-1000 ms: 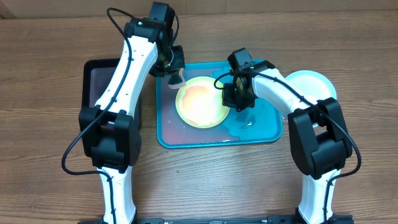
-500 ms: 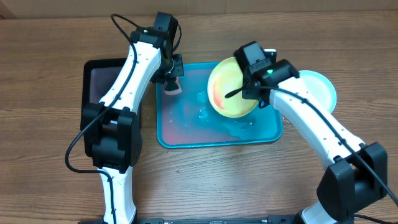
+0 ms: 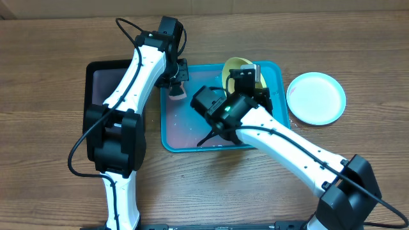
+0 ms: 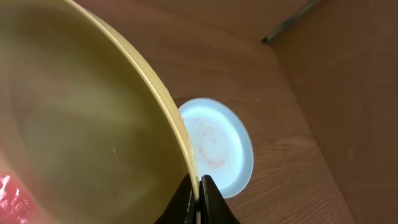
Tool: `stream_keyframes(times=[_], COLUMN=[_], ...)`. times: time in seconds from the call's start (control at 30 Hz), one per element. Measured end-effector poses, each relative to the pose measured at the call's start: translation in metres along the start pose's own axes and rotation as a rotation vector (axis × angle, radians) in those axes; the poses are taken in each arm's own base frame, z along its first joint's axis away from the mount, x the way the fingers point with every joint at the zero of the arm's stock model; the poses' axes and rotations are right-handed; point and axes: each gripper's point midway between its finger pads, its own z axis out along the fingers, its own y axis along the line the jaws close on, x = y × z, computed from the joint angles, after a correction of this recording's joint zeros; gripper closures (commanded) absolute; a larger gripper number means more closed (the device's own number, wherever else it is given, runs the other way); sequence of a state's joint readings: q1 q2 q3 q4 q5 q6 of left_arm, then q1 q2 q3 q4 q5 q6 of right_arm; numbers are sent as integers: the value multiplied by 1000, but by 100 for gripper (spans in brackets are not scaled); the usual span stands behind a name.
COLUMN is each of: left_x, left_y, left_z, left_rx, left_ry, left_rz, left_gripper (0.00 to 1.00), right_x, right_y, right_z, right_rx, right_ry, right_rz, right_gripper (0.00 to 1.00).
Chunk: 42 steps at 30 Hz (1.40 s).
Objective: Clean dirty plates on tray and stack at the side
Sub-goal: 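Tilt the yellow plate up with right gripper and lift it off the tray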
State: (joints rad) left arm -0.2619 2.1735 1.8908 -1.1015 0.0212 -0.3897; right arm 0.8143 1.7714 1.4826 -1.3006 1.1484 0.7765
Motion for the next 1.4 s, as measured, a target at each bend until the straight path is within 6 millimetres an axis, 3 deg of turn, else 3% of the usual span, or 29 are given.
stream_keyframes(times=[0.5,0.97,1.13,1.4], left_x=[0,0,0,0], left_y=[0,0,0,0], left_z=[0,0,0,0], left_rx=[0,0,0,0], left_ry=[0,0,0,0], left_rz=[0,0,0,0], left_gripper=[96,96,96,96], right_x=[-18,-10,6,30], right_y=[-17,-12,2,31], right_z=[-5,-2,19,79], right_rx=[96,60,-27,-381], right_ry=[-118,-70,90,477], right_rz=[20,80,170,253], right_gripper=[96,96,96,96])
